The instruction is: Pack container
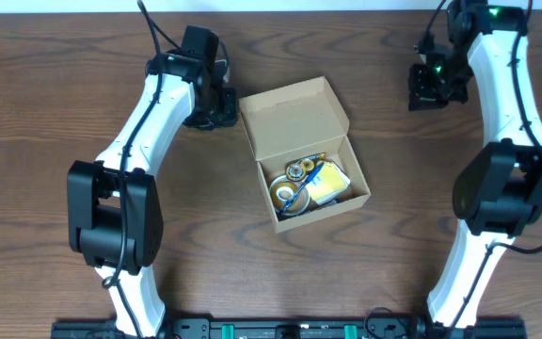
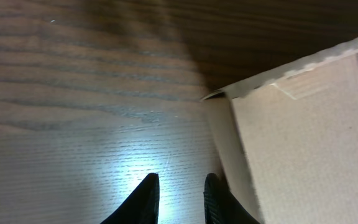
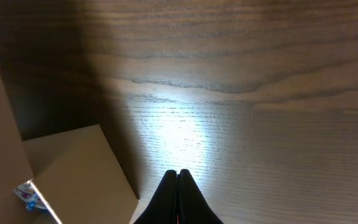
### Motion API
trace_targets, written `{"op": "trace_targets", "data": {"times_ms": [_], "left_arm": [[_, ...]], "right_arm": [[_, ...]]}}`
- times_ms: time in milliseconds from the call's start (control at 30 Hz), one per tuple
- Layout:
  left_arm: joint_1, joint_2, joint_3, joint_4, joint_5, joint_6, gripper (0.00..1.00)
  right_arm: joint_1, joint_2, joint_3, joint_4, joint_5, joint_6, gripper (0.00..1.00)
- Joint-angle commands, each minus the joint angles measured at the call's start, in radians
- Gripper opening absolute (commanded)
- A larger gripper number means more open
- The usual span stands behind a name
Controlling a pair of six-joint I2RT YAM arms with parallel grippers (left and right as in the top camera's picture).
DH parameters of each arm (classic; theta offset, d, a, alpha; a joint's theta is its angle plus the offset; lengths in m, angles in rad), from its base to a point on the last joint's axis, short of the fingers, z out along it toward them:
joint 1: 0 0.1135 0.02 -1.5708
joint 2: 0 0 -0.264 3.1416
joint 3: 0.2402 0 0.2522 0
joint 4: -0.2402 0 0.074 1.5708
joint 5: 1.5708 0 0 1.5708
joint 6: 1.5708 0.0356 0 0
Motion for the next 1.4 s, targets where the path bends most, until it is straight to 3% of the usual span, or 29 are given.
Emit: {"op": "trace_targets", "data": {"times_ms": [0,1033,1267,1367], "left_arm": [[-0.021,-0.008,0.026,0.016,0.012,-0.017,0.25],[-0.077,0.023,0.039,0.097,0.066,-0.042,0.3],[-0.062,0.026,0.039,0.01,-0.13,0.015,0.29],[-0.037,0.039,0.037,-0.014,-0.146,0.038,0.29]], "right_arm": [[0.012,-0.006,0.034,-0.006,-0.012,-0.012,0.02],[0.011,-0.006,0.044,-0.023,-0.012,-0.003,0.02],[0.014,-0.006,0.027,-0.053,-0.012,-0.005,0.02],[0.024,-0.006,0.003,-0.04,-0.012,-0.012,0.01]]}}
